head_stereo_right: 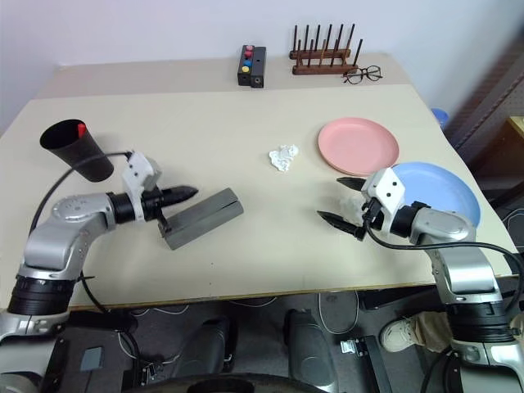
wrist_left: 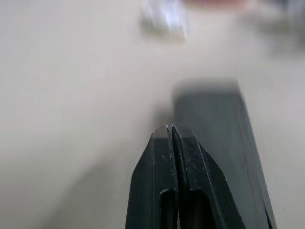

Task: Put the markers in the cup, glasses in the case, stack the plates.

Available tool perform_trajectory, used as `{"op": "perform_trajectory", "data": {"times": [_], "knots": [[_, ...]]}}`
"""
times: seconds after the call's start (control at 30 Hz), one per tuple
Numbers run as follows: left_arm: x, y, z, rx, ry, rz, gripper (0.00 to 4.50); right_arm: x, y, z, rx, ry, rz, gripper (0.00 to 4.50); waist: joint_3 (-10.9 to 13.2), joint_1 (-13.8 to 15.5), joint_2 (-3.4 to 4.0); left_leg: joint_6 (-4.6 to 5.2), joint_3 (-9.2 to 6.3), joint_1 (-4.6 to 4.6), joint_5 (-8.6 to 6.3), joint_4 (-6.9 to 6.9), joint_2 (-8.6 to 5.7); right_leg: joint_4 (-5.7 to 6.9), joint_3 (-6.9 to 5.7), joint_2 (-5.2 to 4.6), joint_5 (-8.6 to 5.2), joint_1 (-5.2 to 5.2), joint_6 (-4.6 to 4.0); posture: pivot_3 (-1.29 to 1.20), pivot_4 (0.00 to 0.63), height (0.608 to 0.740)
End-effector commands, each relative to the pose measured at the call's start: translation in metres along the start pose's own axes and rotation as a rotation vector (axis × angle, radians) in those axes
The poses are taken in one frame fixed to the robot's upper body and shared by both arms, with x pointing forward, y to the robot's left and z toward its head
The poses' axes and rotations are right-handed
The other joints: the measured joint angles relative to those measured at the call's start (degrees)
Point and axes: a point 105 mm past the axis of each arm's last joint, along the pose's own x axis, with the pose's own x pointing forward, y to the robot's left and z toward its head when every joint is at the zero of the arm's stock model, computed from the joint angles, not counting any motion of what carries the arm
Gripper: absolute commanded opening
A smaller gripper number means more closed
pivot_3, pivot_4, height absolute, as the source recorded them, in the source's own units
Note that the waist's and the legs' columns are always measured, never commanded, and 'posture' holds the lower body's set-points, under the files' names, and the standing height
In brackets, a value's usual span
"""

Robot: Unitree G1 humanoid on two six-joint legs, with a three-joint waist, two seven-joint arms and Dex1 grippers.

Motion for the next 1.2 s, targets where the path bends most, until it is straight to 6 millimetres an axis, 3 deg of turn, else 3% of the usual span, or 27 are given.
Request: {"op": "perform_trajectory", "data": {"times": [0.03,0.13,0.3,0.53,0.7,0.9,1.2], "knots": [[-0.004,-0.002,0.032,0.060,-0.137,-0.029,0.59,-0.012,-0.017,0.009,-0.018,0.008,-0.080,4.50,0.0,0.0,0.02,0.00,0.01,0.00,0.00,-0.01,0.00,0.00,0.00,0.00,0.00,0.00,0.00,0.00,0.150,0.740],[-0.006,-0.019,0.043,0.018,-0.202,-0.152,1.84,-0.020,-0.027,0.004,0.026,0.056,-0.127,4.50,0.0,0.0,0.00,0.00,0.04,-0.03,0.00,0.00,-0.01,-0.03,0.01,-0.02,0.00,0.00,0.00,0.00,0.150,0.740],[-0.003,-0.039,0.038,0.023,-0.180,-0.266,4.41,-0.036,-0.045,-0.001,0.033,0.110,-0.205,4.50,0.0,-0.1,0.01,0.00,0.04,-0.01,0.00,0.00,0.00,-0.03,0.01,0.00,0.00,0.00,-0.01,0.00,0.150,0.740],[0.016,-0.053,0.040,0.070,-0.191,-0.321,4.47,-0.059,-0.064,-0.020,0.038,0.211,-0.287,4.50,0.0,0.0,0.00,0.00,0.06,-0.03,0.00,0.01,-0.01,-0.06,0.02,0.00,0.00,0.00,-0.01,0.00,0.150,0.740],[0.030,-0.074,0.038,0.123,-0.158,-0.451,4.47,-0.073,-0.074,-0.038,0.062,0.290,-0.310,4.50,0.0,0.0,0.00,0.00,0.06,-0.03,0.00,0.02,-0.01,-0.06,0.02,0.00,0.00,0.01,-0.01,0.00,0.150,0.740],[0.035,-0.081,0.038,0.151,-0.144,-0.509,4.47,-0.084,-0.070,-0.056,0.103,0.352,-0.297,4.50,0.0,-0.3,0.01,0.00,0.07,-0.01,0.00,-0.01,-0.01,-0.06,0.03,0.03,0.00,0.00,-0.01,0.00,0.150,0.740],[0.036,-0.087,0.029,0.166,-0.120,-0.539,4.47,-0.084,-0.058,-0.068,0.150,0.372,-0.276,4.50,0.0,-0.1,0.02,0.00,0.07,-0.03,0.00,0.01,-0.01,-0.07,0.03,0.01,-0.01,0.01,0.00,0.00,0.150,0.740]]}}
